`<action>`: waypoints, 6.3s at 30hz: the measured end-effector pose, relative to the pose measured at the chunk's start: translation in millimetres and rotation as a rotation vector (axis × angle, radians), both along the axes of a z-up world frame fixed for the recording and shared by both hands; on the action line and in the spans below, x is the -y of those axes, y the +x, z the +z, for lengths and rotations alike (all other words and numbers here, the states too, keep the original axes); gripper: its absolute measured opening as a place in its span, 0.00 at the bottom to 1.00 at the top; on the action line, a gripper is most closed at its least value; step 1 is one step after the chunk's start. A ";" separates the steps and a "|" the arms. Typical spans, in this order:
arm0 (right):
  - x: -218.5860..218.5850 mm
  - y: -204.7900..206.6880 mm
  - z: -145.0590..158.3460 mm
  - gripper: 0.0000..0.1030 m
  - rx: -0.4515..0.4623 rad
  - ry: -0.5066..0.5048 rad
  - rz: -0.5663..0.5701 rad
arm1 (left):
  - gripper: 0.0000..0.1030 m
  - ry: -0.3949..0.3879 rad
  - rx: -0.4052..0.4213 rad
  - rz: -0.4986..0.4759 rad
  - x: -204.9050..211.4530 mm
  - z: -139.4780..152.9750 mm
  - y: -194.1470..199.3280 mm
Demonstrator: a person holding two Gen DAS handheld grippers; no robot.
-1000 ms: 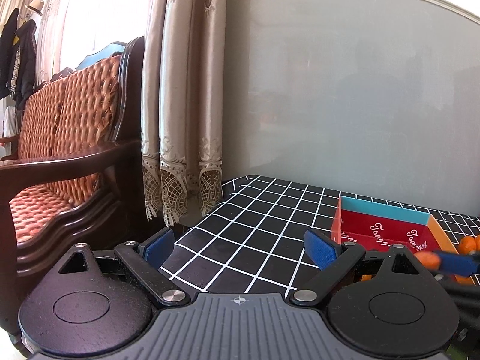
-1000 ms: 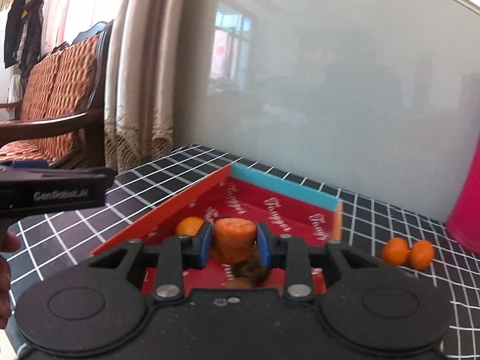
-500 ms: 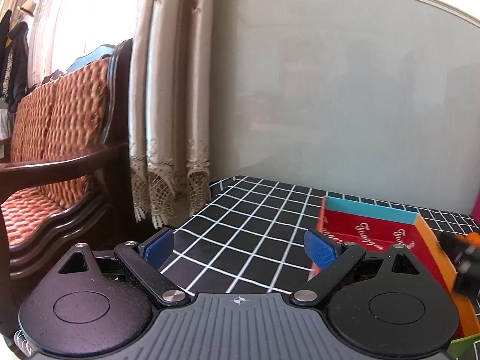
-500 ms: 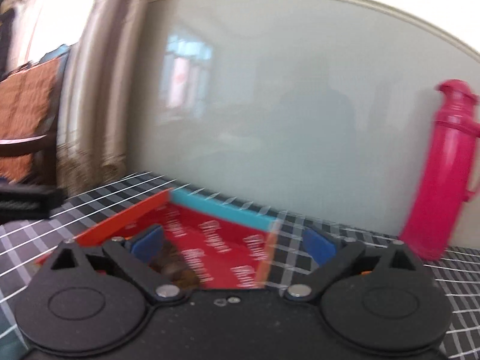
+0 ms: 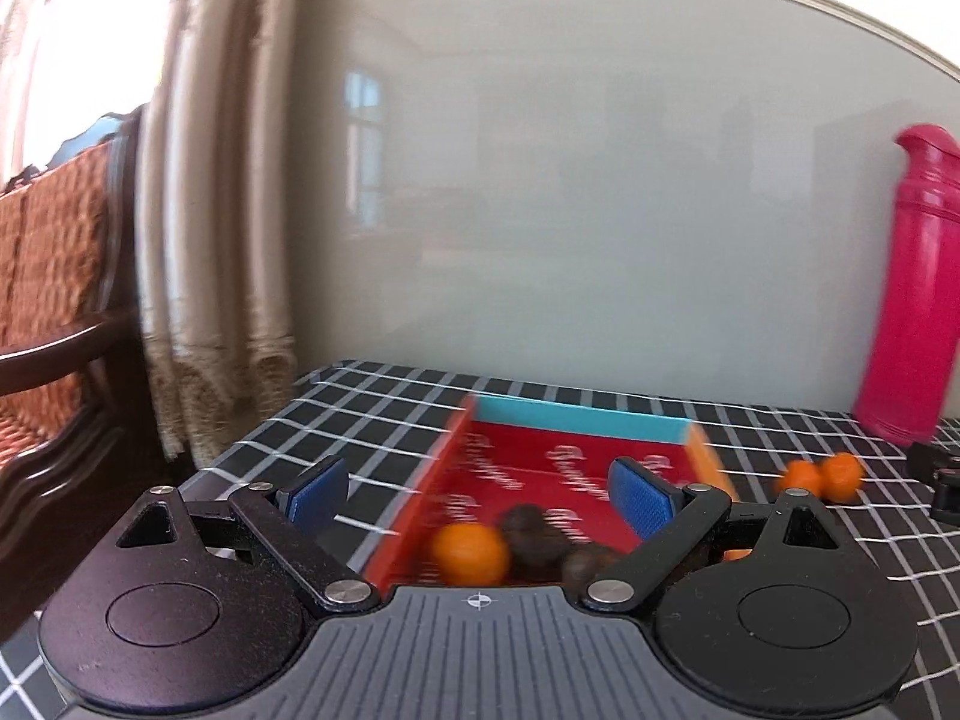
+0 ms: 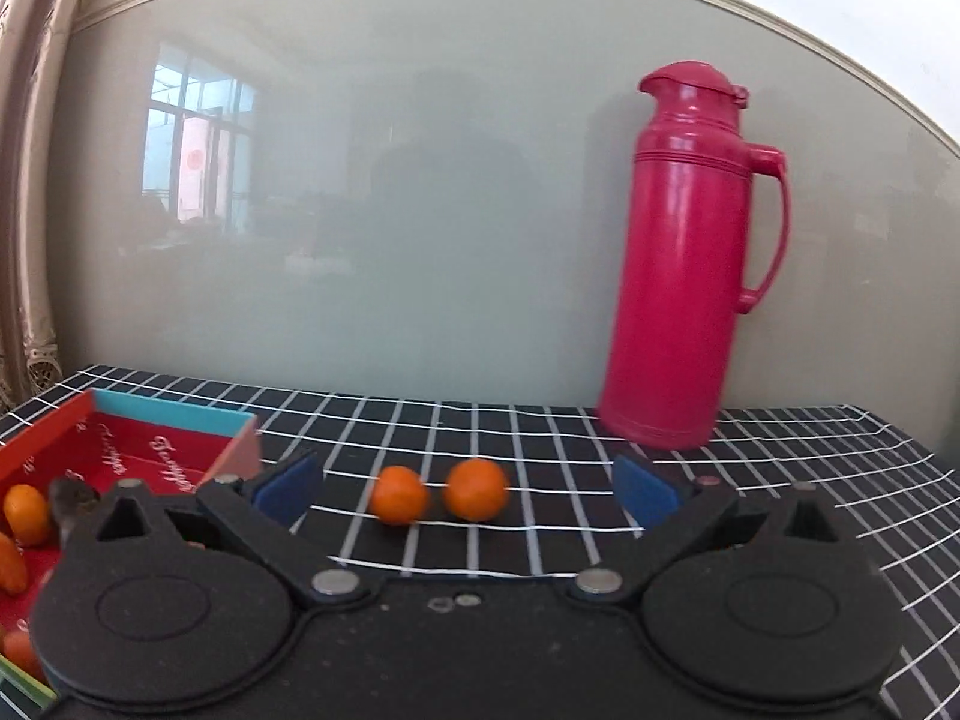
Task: Organize fruits
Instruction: 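Reach the left tool to the larger tangerine and close on it, then carry the tangerine into the red box and open the left tool, then reach the right tool to the small tangerine and close on it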
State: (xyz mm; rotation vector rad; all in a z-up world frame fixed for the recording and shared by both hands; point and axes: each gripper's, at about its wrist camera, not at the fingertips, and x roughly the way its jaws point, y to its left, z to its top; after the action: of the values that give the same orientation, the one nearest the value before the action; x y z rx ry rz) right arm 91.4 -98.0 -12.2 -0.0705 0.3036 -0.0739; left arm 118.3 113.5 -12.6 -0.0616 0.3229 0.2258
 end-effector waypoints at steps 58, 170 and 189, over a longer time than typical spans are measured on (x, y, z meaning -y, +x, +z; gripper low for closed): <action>203.6 63.8 -39.2 1.00 -0.069 0.028 -0.421 | 0.68 0.066 -0.206 -0.349 258.3 -54.4 167.7; -10.7 30.1 -18.7 0.99 -0.071 -0.043 0.088 | 0.96 0.068 -0.010 0.085 -9.6 -14.9 -2.4; -30.1 115.2 -47.5 0.62 -0.216 -0.014 0.090 | 0.96 -0.021 -0.049 0.152 -50.1 -20.0 24.7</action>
State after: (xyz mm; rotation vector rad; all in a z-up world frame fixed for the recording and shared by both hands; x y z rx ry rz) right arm 206.7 -67.9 -59.7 -0.1064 0.5150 0.0210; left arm 143.0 163.7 -32.6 -0.1016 0.3700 0.3754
